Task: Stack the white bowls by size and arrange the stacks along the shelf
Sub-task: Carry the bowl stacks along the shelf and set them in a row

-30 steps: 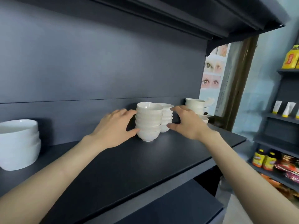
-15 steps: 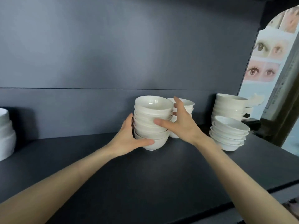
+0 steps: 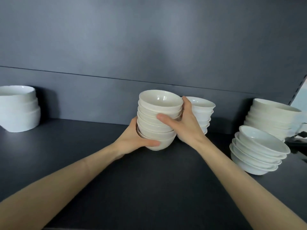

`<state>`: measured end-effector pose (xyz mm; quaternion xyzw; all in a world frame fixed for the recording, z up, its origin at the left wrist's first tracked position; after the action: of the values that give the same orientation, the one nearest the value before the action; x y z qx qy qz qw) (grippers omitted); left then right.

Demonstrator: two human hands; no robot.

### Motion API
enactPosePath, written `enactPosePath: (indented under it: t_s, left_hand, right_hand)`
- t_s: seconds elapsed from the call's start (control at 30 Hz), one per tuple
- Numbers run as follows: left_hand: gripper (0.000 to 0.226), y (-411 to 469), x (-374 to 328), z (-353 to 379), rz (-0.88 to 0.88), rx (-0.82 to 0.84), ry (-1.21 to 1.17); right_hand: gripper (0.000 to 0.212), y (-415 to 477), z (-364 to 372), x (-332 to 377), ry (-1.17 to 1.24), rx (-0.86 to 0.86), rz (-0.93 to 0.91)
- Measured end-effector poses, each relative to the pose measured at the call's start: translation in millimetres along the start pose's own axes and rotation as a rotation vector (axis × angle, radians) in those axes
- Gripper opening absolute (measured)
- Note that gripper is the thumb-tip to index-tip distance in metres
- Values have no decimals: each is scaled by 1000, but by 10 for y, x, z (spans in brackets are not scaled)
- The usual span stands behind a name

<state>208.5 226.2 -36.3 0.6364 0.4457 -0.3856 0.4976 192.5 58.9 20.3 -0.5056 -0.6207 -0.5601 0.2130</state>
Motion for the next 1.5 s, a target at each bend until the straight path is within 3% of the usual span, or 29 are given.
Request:
enactPosePath:
  t_s: [0.17, 0.3, 0.37, 0.43, 0.63, 0.8, 0.9, 1.23, 1.37, 1.5]
  left_hand:
    - [74, -9, 8, -25, -10, -23, 21]
    - [95, -9, 39, -101, -60, 1, 31]
    - [94, -12, 52, -114, -61, 11, 27]
    - [89, -25, 54, -106, -62, 19, 7]
    - [104, -11, 95, -109, -75, 65, -31]
    - [92, -30, 26, -86, -44, 93, -72]
    - [78, -56, -33, -58, 2, 125, -92]
    - [76, -107, -140, -46, 47, 146, -69]
    - [74, -84, -143, -54, 51, 134, -76]
    - [74, -54, -215, -138, 73, 105, -74]
  right_hand:
    - [126, 12, 12, -5, 33, 3, -24]
    - [127, 38, 48, -26, 66, 19, -12]
    - [125, 49, 60, -43, 80, 21, 0]
    - [116, 48, 72, -64, 116, 30, 16]
    - [96, 70, 103, -85, 221, 34, 55]
    - [76, 93, 122, -48, 253, 33, 78]
    - [79, 72, 111, -26, 247, 33, 70]
    - [78, 62, 129, -92, 279, 90, 119]
    - [63, 51, 126, -69, 263, 57, 110]
    - [77, 79, 130, 49, 276, 27, 99]
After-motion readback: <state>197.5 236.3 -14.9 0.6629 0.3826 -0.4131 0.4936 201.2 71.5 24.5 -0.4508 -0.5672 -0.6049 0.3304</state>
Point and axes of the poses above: each hand's wrist, its own y-axis towards the middle knuckle, its own z-axis out of the palm, x = y × z, the point moved 3 cm from there along y, towards the middle knuckle, and after that the axes turned 11 degrees about -x, right-handed, at the moved point
